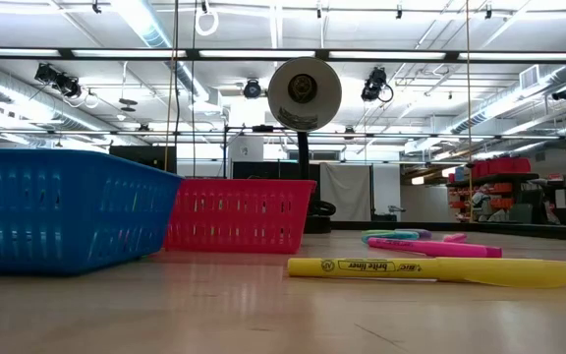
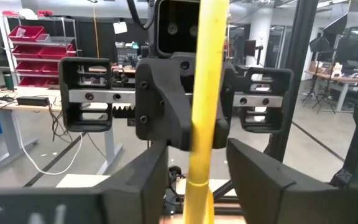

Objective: Pick & Place Markers
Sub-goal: Put the right yellow marker pen into the red bin

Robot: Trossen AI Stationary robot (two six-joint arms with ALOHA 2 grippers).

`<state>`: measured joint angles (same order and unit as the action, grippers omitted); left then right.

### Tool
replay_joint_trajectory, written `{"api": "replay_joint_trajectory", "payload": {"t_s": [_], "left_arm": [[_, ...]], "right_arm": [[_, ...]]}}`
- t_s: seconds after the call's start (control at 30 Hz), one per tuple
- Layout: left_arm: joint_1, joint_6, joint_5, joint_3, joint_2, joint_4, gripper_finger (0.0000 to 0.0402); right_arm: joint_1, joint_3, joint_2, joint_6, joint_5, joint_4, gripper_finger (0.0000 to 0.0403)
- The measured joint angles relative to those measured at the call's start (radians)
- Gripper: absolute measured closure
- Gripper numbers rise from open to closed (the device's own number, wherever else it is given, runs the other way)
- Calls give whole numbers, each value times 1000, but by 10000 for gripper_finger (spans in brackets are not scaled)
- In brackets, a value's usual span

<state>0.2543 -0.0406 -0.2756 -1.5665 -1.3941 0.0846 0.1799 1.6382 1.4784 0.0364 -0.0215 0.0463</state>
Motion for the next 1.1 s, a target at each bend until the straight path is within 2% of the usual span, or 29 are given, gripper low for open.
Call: {"api": "replay_joint_trajectory", "payload": {"t_s": [0.33,0.57,0.8,0.97,1.1], "left_arm": [[0,-24,1,0,0,41,354],[0,-25,0,0,0,39,354],[0,-26,-11,0,16,61,356],[1,1,-33,0,36,171,356],[0,8,-44,0,47,260,356]], "right_arm": [[0,0,0,-2,12,-3,394],[0,0,0,-2,12,-4,381],[4,0,-18,-14,12,10,294],[5,0,-93,-41,13,58,218],[5,0,-147,-63,12,101,172]]}}
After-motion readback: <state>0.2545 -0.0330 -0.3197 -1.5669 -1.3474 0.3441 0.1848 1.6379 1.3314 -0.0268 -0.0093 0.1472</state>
